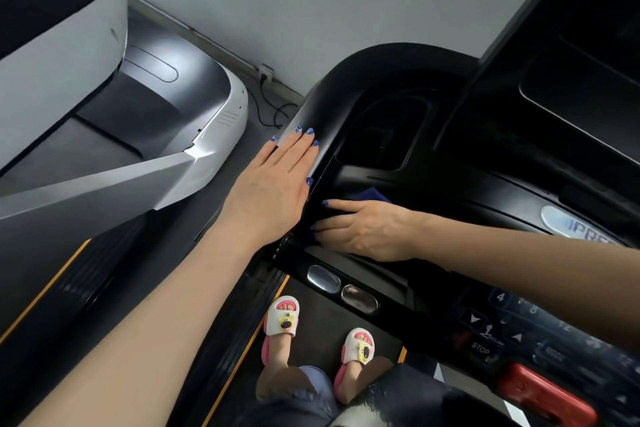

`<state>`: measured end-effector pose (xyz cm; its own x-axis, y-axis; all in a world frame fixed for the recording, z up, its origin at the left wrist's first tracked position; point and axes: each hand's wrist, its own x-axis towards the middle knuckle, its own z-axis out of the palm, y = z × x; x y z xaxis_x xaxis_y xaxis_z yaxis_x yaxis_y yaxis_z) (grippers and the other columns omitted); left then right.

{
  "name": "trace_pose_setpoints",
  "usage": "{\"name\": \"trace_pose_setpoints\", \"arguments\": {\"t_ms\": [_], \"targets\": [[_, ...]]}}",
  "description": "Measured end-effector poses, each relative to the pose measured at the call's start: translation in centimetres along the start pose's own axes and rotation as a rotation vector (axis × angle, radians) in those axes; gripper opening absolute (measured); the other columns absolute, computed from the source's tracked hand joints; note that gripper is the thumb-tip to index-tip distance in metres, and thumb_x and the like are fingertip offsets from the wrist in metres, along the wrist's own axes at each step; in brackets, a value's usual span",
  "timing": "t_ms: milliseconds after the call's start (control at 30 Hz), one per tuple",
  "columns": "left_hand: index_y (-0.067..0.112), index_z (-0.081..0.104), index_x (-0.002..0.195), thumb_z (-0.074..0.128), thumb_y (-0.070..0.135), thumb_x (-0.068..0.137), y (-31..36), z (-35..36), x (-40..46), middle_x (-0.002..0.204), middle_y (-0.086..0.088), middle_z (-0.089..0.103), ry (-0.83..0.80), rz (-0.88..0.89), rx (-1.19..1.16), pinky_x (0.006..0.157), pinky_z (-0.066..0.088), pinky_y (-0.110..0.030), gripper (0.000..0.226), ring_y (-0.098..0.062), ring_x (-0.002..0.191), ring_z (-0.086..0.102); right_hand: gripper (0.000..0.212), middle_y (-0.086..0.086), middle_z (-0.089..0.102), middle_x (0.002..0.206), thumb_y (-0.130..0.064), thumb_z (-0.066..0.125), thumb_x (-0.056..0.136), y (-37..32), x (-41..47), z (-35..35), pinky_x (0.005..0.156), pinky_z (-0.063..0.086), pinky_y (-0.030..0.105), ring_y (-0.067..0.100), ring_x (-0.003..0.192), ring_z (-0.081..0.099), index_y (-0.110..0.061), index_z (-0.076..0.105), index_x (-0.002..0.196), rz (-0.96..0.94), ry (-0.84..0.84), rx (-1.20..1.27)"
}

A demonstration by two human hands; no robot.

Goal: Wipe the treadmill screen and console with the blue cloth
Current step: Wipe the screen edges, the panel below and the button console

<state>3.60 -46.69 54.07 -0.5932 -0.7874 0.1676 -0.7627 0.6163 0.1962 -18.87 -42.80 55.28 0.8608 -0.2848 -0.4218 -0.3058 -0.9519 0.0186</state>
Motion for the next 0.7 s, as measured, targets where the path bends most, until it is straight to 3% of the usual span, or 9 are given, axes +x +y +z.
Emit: {"name": "trace_pose_setpoints", "arguments": {"t_ms": [167,367,600,700], "targets": [[0.008,0.04,0.15,0.027,0.028,0.098,-0.1,0.1,0.0,0.159,-0.008,0.035,0.011,-0.002,0.003,0.122,0.021,-0.042,0.058,-0.023,0.148,0.031,0.047,-0.003,0.053,0.14,-0.016,0.031,0.096,1.4,-2.9,-1.2,0.12,-0.011,0.045,0.019,0.138,0.039,-0.017,0.057,0.135,-0.008,-0.017,-0.087],[0.008,0.04,0.15,0.027,0.028,0.098,0.0,0.1,-0.1,0.16,-0.007,0.033,0.008,0.001,0.023,0.122,0.018,-0.04,0.058,-0.021,0.149,0.029,0.039,-0.006,0.059,0.129,-0.024,0.033,0.1,-0.4,-0.7,0.4,0.122,-0.007,0.048,0.017,0.139,0.038,-0.02,0.067,0.12,-0.093,-0.119,-0.096],[0.009,0.04,0.151,0.024,0.029,0.097,0.1,-0.1,0.0,0.16,-0.006,0.033,-0.017,-0.03,0.02,0.122,0.019,-0.043,0.059,-0.022,0.149,0.029,0.035,-0.008,0.055,0.133,-0.011,0.049,0.093,1.2,-4.5,-1.0,0.114,-0.027,0.047,0.017,0.147,0.023,-0.02,0.066,0.122,-0.172,-0.232,-0.056],[0.008,0.041,0.15,0.025,0.028,0.097,0.7,0.0,-0.1,0.159,-0.007,0.036,-0.018,-0.056,0.042,0.121,0.018,-0.042,0.059,-0.023,0.148,0.031,0.035,-0.008,0.058,0.129,-0.009,0.049,0.091,0.4,-3.8,-0.5,0.117,-0.022,0.047,0.017,0.147,0.023,-0.02,0.068,0.118,-0.152,-0.174,-0.017]]}}
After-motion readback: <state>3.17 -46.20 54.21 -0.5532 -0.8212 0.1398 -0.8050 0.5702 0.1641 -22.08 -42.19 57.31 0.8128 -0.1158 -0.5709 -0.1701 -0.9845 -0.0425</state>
